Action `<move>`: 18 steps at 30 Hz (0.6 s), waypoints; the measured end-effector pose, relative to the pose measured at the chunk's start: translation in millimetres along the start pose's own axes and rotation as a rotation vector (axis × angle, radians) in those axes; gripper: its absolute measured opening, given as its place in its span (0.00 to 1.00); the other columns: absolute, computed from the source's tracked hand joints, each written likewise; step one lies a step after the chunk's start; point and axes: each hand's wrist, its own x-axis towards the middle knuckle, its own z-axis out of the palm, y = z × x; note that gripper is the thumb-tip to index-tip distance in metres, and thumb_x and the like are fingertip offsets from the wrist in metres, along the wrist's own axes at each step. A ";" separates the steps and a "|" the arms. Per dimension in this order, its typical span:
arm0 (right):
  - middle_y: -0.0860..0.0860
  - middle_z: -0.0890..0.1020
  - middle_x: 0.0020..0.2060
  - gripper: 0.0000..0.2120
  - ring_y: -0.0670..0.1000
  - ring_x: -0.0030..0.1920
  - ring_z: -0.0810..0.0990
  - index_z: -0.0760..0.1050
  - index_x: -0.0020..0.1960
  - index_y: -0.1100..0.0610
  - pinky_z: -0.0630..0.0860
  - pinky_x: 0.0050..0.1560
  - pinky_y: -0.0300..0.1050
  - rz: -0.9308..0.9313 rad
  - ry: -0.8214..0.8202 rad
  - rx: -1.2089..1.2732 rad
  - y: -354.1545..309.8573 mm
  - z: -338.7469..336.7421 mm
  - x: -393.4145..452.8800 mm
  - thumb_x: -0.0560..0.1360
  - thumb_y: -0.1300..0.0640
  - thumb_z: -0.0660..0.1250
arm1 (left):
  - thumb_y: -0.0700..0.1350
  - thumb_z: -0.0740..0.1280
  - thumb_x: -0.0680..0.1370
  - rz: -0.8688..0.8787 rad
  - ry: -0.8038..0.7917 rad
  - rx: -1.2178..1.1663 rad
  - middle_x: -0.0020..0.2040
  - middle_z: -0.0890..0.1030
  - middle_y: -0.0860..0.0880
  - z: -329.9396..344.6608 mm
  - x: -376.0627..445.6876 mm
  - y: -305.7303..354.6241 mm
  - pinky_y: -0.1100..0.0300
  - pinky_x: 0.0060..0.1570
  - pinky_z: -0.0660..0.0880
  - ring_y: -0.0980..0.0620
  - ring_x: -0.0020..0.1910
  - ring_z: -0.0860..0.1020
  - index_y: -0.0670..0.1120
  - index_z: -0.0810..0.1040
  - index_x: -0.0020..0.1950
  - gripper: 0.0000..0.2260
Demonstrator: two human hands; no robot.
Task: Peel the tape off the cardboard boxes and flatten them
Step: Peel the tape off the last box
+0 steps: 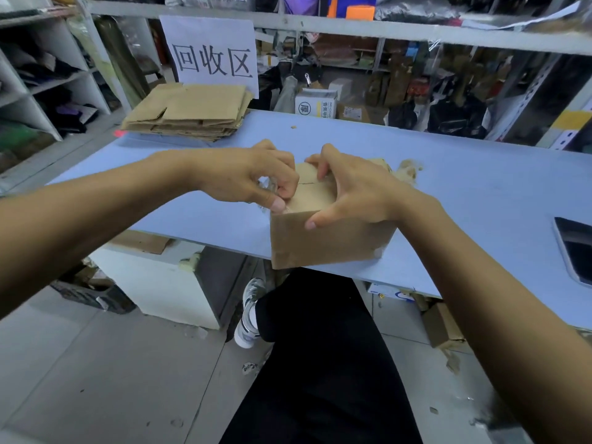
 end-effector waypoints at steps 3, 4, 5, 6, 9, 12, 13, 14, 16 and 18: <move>0.42 0.71 0.72 0.34 0.46 0.59 0.71 0.64 0.56 0.52 0.62 0.46 0.44 0.009 -0.013 0.016 1.8 -1.3 1.2 0.63 0.39 0.80 | 0.60 0.68 0.77 0.023 -0.017 -0.086 0.50 0.74 0.55 0.9 -2.6 -3.5 0.40 0.59 0.70 0.49 0.58 0.66 0.57 0.77 0.44 0.08; 0.42 0.71 0.73 0.34 0.46 0.59 0.71 0.64 0.56 0.52 0.62 0.45 0.41 0.009 -0.014 0.019 2.5 -2.0 1.1 0.64 0.39 0.80 | 0.60 0.67 0.77 0.034 -0.015 -0.113 0.50 0.74 0.55 1.4 -4.3 -3.8 0.40 0.58 0.70 0.50 0.57 0.67 0.59 0.77 0.44 0.07; 0.42 0.71 0.73 0.34 0.46 0.60 0.71 0.64 0.56 0.52 0.63 0.45 0.37 0.008 -0.016 0.021 3.2 -2.6 0.7 0.64 0.39 0.80 | 0.60 0.66 0.77 0.034 -0.008 -0.137 0.50 0.74 0.55 2.1 -6.7 -3.2 0.40 0.57 0.70 0.51 0.57 0.67 0.60 0.76 0.43 0.06; 0.42 0.71 0.72 0.34 0.46 0.60 0.71 0.64 0.56 0.52 0.62 0.44 0.31 0.007 -0.017 0.022 3.5 -3.2 0.2 0.64 0.39 0.80 | 0.59 0.66 0.77 0.031 0.006 -0.151 0.49 0.74 0.54 2.8 -8.4 -3.8 0.40 0.56 0.70 0.52 0.56 0.68 0.61 0.76 0.43 0.05; 0.41 0.71 0.72 0.34 0.48 0.61 0.72 0.64 0.56 0.52 0.61 0.47 0.40 0.011 -0.012 0.020 1.9 -1.3 2.3 0.64 0.38 0.80 | 0.57 0.69 0.77 0.021 0.128 -0.189 0.46 0.75 0.54 7.9 -13.0 -3.6 0.41 0.53 0.72 0.53 0.52 0.70 0.60 0.75 0.43 0.05; 0.43 0.72 0.70 0.35 0.52 0.63 0.73 0.63 0.55 0.52 0.62 0.49 0.48 0.011 0.007 -0.002 0.3 1.2 5.1 0.63 0.37 0.80 | 0.59 0.69 0.77 -0.013 0.328 -0.166 0.49 0.76 0.57 20.8 -17.6 -4.3 0.54 0.53 0.71 0.54 0.54 0.72 0.58 0.77 0.50 0.07; 0.44 0.73 0.69 0.35 0.52 0.62 0.74 0.63 0.54 0.52 0.63 0.50 0.49 0.005 0.011 -0.007 0.5 1.8 5.9 0.62 0.37 0.80 | 0.60 0.67 0.77 0.009 0.384 -0.098 0.52 0.77 0.57 26.7 -19.3 -2.6 0.57 0.55 0.69 0.55 0.55 0.72 0.59 0.78 0.54 0.09; 0.44 0.74 0.69 0.35 0.53 0.62 0.74 0.63 0.54 0.51 0.64 0.51 0.49 0.001 0.011 -0.008 0.3 2.5 6.0 0.62 0.36 0.80 | 0.59 0.66 0.78 0.045 0.423 -0.033 0.54 0.77 0.56 32.1 -20.7 -0.1 0.58 0.59 0.68 0.53 0.57 0.72 0.58 0.78 0.59 0.12; 0.44 0.74 0.69 0.35 0.52 0.62 0.74 0.62 0.54 0.51 0.63 0.50 0.47 -0.006 0.009 -0.005 0.0 2.9 5.9 0.62 0.37 0.80 | 0.55 0.64 0.80 0.142 0.453 0.077 0.57 0.79 0.53 40.9 -22.6 3.6 0.55 0.64 0.69 0.49 0.61 0.74 0.51 0.81 0.61 0.14; 0.44 0.73 0.69 0.35 0.51 0.62 0.73 0.62 0.54 0.51 0.61 0.48 0.45 0.000 0.005 -0.004 -0.3 2.9 6.2 0.62 0.37 0.80 | 0.51 0.64 0.81 0.163 0.470 0.160 0.54 0.81 0.52 42.3 -24.1 6.3 0.48 0.58 0.74 0.47 0.58 0.76 0.48 0.83 0.54 0.10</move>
